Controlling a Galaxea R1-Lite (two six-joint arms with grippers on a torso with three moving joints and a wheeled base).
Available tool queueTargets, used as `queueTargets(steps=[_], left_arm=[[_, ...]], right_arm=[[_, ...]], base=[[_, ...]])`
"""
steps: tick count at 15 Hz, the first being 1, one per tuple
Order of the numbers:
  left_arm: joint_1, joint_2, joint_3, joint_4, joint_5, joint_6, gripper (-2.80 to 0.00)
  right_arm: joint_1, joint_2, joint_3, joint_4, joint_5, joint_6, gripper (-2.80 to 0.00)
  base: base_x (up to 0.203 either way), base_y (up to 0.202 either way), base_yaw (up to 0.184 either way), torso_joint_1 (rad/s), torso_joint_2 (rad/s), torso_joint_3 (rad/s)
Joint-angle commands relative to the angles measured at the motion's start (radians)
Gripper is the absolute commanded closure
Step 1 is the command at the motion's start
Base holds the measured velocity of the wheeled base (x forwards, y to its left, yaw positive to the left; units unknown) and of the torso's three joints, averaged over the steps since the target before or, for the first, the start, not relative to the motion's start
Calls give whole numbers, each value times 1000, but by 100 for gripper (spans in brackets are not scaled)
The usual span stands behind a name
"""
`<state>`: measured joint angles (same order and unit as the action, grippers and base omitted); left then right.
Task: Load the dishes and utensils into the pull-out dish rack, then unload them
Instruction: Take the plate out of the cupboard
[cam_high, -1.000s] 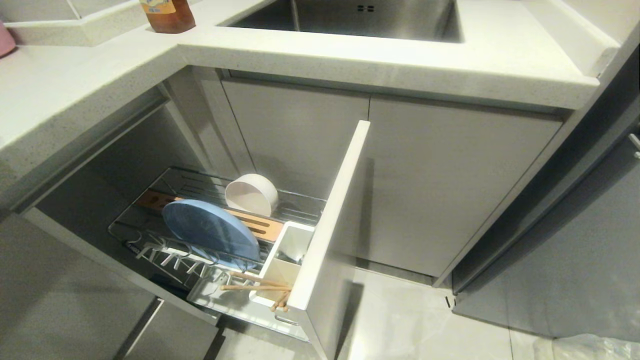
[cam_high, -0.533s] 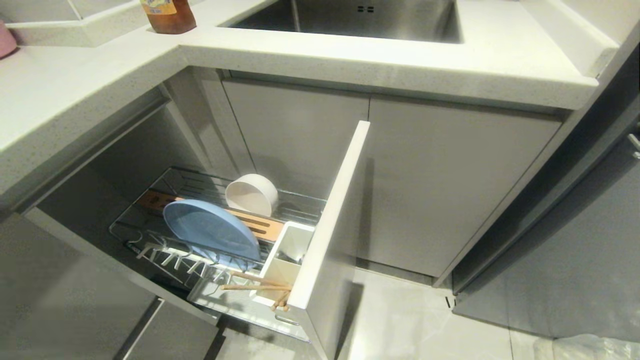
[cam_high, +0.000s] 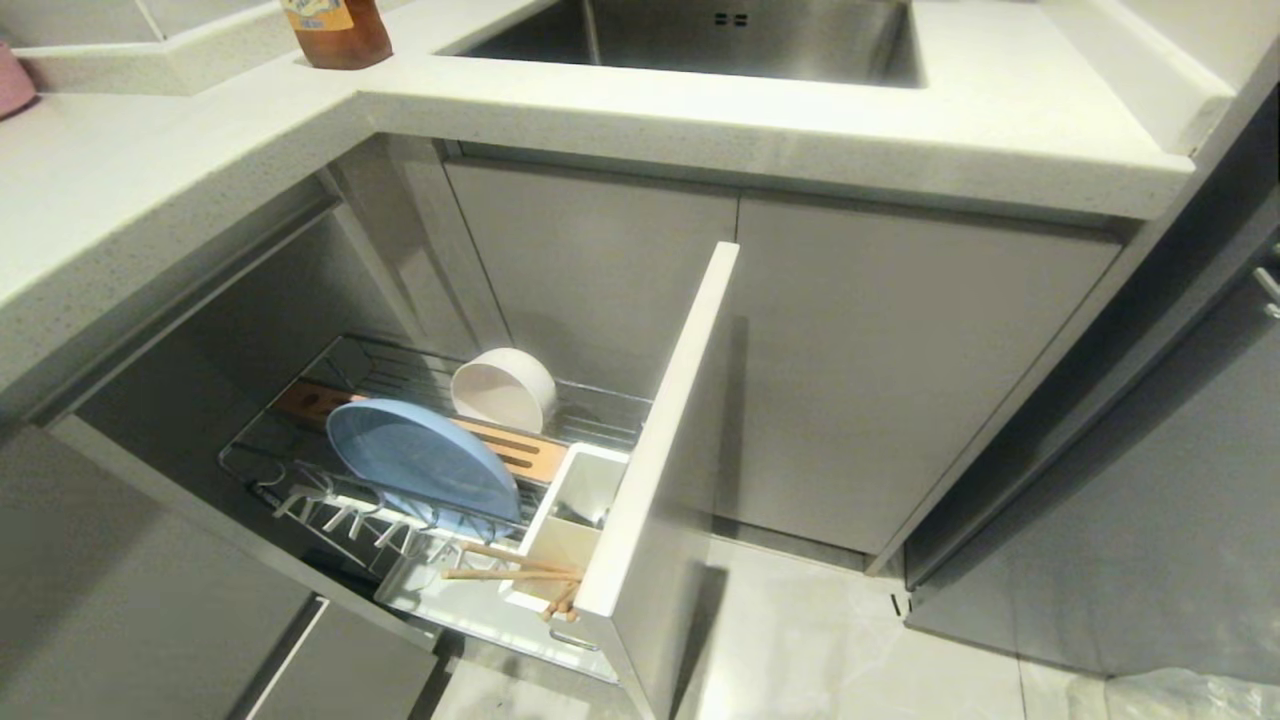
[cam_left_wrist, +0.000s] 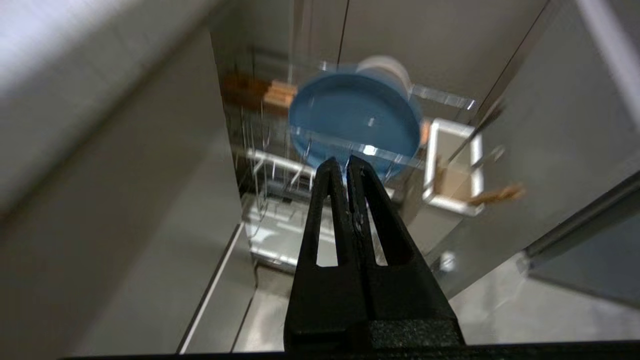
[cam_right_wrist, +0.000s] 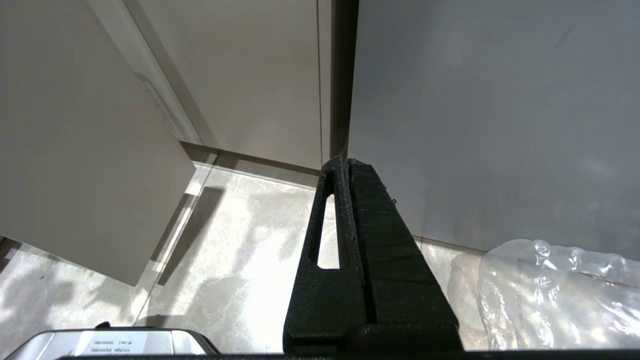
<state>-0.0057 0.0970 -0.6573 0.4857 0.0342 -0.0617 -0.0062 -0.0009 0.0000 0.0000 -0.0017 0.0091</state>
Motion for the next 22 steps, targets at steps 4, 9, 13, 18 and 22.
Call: queueTargets(steps=[4,9,13,18,22], left_arm=[[13,-88,641,-560,-20,107,0],[9,-97,655,-481,-39,50,0],[7,-97,656,-487,-34,16,0],[8,-97,656,-487,-34,16,0],[9,-97,656,-487,-34,16,0]], right_arm=[[0,1,0,0,0,0,0],[0,1,0,0,0,0,0],[0,1,0,0,0,0,0],[0,1,0,0,0,0,0],[0,1,0,0,0,0,0]], base=[[0,0,0,0,0,0],[0,0,0,0,0,0],[0,0,0,0,0,0],[0,0,0,0,0,0],[0,0,0,0,0,0]])
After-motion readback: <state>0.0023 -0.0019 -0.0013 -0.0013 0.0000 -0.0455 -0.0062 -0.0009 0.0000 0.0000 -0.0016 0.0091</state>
